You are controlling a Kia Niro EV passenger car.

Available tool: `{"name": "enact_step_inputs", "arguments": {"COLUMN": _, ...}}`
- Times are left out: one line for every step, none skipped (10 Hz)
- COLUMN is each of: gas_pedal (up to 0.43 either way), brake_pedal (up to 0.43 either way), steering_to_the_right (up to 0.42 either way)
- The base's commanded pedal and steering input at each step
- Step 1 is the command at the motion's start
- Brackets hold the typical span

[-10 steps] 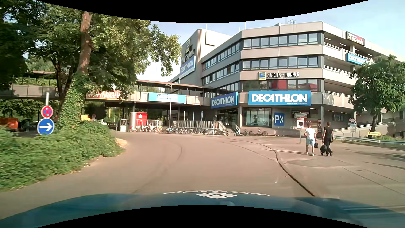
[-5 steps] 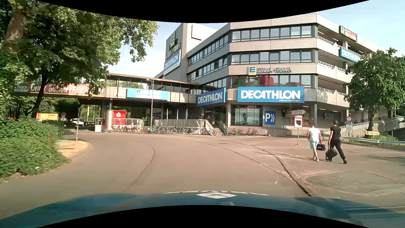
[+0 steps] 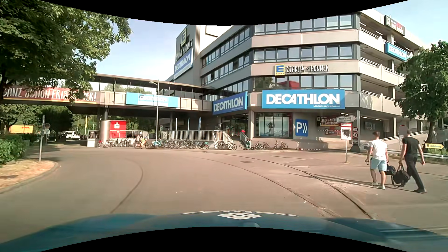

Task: Follow the waypoints while adhering to traffic rules and regulations

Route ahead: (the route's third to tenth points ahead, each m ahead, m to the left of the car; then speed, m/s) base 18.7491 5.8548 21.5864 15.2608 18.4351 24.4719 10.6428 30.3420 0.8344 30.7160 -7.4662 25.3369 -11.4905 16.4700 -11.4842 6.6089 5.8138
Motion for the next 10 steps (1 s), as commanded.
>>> {"name": "enact_step_inputs", "arguments": {"gas_pedal": 0.130, "brake_pedal": 0.000, "steering_to_the_right": -0.050}}
{"name": "enact_step_inputs", "arguments": {"gas_pedal": 0.130, "brake_pedal": 0.000, "steering_to_the_right": -0.061}}
{"name": "enact_step_inputs", "arguments": {"gas_pedal": 0.130, "brake_pedal": 0.000, "steering_to_the_right": -0.074}}
{"name": "enact_step_inputs", "arguments": {"gas_pedal": 0.130, "brake_pedal": 0.000, "steering_to_the_right": -0.087}}
{"name": "enact_step_inputs", "arguments": {"gas_pedal": 0.130, "brake_pedal": 0.000, "steering_to_the_right": -0.101}}
{"name": "enact_step_inputs", "arguments": {"gas_pedal": 0.130, "brake_pedal": 0.000, "steering_to_the_right": -0.122}}
{"name": "enact_step_inputs", "arguments": {"gas_pedal": 0.130, "brake_pedal": 0.000, "steering_to_the_right": -0.139}}
{"name": "enact_step_inputs", "arguments": {"gas_pedal": 0.130, "brake_pedal": 0.000, "steering_to_the_right": -0.156}}
{"name": "enact_step_inputs", "arguments": {"gas_pedal": 0.130, "brake_pedal": 0.000, "steering_to_the_right": -0.172}}
{"name": "enact_step_inputs", "arguments": {"gas_pedal": 0.130, "brake_pedal": 0.000, "steering_to_the_right": -0.182}}
